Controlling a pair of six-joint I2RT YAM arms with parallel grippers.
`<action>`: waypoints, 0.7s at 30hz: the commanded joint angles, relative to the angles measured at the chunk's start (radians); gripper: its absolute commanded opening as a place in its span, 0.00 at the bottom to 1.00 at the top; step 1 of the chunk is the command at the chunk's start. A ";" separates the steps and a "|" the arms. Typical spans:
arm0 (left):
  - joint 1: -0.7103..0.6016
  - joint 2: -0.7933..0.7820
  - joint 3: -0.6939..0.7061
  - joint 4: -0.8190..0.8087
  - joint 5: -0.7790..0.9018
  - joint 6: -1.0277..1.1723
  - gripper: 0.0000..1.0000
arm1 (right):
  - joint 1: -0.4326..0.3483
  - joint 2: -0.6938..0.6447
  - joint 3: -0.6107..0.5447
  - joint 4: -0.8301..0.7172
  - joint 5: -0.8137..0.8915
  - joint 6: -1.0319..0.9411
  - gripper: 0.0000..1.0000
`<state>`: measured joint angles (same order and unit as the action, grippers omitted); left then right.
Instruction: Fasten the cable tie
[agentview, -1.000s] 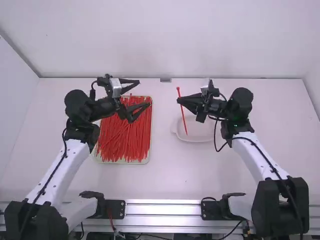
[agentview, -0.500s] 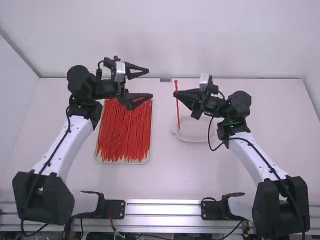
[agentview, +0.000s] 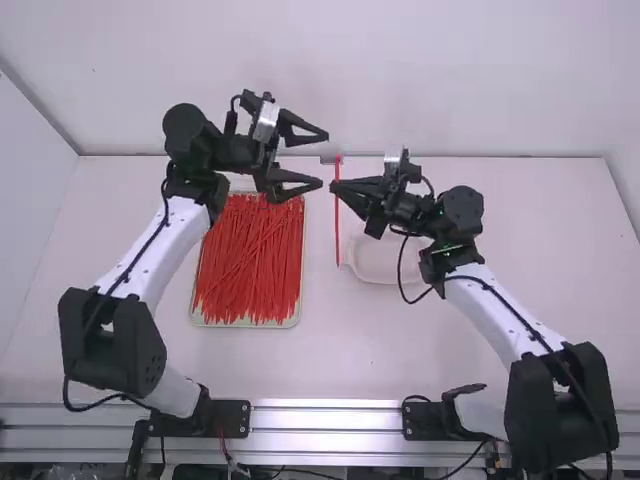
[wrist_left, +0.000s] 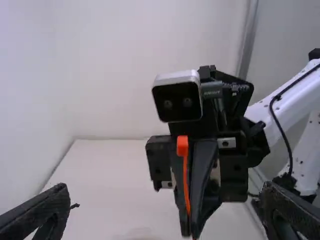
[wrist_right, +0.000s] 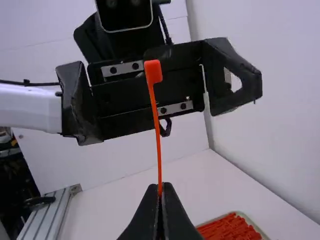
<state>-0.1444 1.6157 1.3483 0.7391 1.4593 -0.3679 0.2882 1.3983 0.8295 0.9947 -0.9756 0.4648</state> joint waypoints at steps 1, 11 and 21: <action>-0.008 0.002 0.035 0.011 0.014 -0.058 0.99 | -0.001 0.023 0.034 0.025 0.005 0.011 0.00; -0.044 0.002 0.034 -0.077 -0.032 -0.017 0.77 | 0.001 0.074 0.034 0.129 0.002 0.089 0.00; -0.052 0.004 0.032 -0.076 -0.035 -0.017 0.72 | 0.016 0.073 0.034 0.128 0.005 0.084 0.00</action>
<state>-0.1902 1.6157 1.3567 0.6594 1.4246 -0.3969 0.2928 1.4696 0.8299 1.1149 -0.9688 0.5465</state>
